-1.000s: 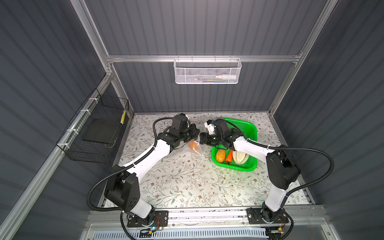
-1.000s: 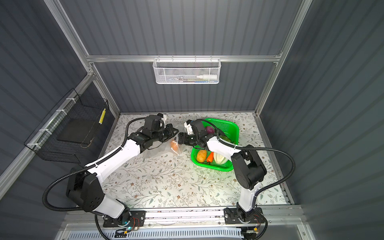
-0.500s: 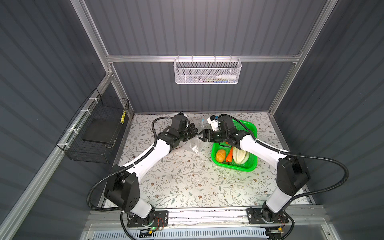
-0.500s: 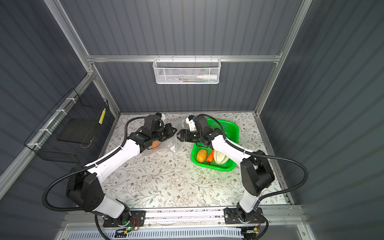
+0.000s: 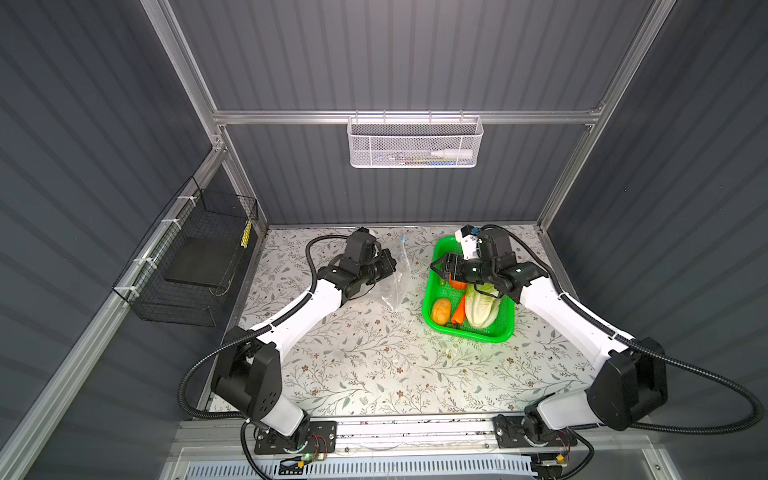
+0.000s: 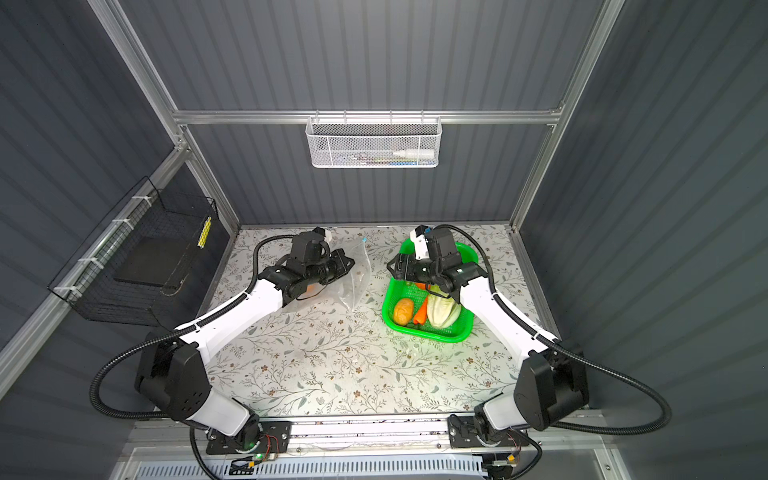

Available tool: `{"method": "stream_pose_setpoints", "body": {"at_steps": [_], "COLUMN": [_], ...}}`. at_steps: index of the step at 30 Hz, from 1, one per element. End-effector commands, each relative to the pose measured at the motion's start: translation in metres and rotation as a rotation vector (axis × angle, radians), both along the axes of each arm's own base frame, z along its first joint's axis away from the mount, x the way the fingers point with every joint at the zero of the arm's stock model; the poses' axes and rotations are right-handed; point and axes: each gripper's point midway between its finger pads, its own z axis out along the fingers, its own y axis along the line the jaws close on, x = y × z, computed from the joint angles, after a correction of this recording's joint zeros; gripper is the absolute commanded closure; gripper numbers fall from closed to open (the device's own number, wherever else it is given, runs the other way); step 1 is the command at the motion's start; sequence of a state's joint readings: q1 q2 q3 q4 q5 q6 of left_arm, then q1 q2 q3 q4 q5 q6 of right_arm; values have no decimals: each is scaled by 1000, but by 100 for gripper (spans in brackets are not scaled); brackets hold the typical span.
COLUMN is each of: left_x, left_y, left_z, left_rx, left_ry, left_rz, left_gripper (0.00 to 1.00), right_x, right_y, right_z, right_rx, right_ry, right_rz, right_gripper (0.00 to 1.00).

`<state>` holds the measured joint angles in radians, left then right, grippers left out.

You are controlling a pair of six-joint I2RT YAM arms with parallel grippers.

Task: Place the food in the zip-top bag and seal the zipper
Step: 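Reach into the green basket and grasp a second brown potato with the right gripper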

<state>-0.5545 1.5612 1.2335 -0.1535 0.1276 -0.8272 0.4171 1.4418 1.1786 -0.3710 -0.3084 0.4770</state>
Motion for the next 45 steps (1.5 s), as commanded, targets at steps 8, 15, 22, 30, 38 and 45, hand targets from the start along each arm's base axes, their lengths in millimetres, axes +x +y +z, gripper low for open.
{"method": "stream_pose_setpoints", "body": {"at_steps": [8,15,22,30,38,45], "left_x": [1,-2,-2,-1,-1,-2], "left_y": [-2,2,3,2,4,5], "left_z": [-17,-18,-18,-19,-19,-17], "left_rx": [25,23,26,28,36,35], "left_ry": [5,14,13,17,14,12], "left_rz": [-29,-10,-4,-7,-2,-1], "left_gripper": [100,100,100,100,100,100], "right_x": [-40,-27,-21,-20,-14,-10], "right_y": [-23,-25,-13,-11,-14,-18], "right_z": [-85,-120,-143,-169,-158,-124], "right_rx": [-161,-228,-266,-314,-319,-277], "right_ry": [266,307,326,360,314,242], "right_rz": [-63,-126,-115,-117,-140,-153], "right_gripper": [29,32,31,31,46,47]}}
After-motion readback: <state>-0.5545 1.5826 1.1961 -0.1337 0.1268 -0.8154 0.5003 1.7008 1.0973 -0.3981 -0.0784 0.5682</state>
